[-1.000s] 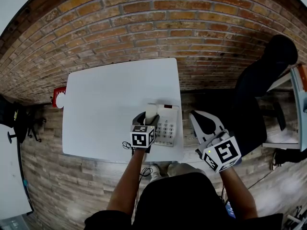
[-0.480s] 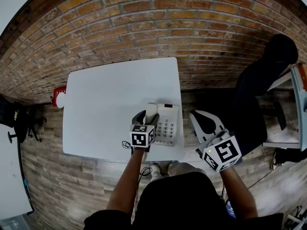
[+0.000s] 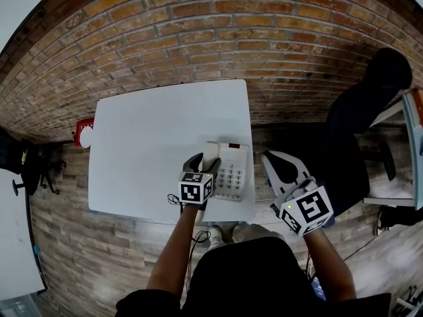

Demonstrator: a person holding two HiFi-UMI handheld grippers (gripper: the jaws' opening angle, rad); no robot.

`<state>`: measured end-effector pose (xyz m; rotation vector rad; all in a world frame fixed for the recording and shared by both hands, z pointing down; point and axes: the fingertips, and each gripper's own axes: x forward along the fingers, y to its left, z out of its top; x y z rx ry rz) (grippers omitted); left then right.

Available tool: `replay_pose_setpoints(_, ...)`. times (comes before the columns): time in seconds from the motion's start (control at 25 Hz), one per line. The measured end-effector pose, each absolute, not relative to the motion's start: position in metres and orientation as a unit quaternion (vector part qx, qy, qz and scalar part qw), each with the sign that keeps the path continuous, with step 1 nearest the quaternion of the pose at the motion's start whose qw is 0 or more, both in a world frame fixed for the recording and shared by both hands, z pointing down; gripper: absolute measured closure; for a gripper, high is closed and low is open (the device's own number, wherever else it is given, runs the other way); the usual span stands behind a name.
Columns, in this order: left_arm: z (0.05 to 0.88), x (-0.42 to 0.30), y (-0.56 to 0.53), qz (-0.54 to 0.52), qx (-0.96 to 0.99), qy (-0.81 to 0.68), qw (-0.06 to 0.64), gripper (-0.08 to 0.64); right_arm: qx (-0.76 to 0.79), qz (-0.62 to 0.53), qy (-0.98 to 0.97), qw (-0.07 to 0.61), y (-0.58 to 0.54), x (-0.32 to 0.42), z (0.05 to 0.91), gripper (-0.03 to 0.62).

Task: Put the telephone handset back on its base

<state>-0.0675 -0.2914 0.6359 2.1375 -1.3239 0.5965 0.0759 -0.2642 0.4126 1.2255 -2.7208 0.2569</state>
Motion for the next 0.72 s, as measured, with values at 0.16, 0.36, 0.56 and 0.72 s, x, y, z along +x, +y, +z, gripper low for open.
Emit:
replay_pose_setpoints(0.16,0.631,-0.067,-0.288,0.217,0.801,-0.484,0.276,0.307,0.405,0.085,-0.907,0.074,-0.264,0.073,0.412,0.580)
replay_pose_setpoints(0.36,0.619,-0.068,-0.288,0.215,0.809,-0.481,0.261,0.307,0.403,0.084,-0.908,0.071,-0.264,0.067,0.411,0.580)
replay_pose_setpoints(0.56,0.607,-0.070,-0.288,0.211,0.811,-0.484,0.252,0.307,0.402,0.081,-0.910,0.067,-0.263,0.061,0.407,0.580)
replay_pose_setpoints(0.72,0.590,-0.068,-0.287,0.206,0.821,-0.477,0.238,0.308,0.403,0.078,-0.910,0.061,-0.262,0.059,0.402,0.580)
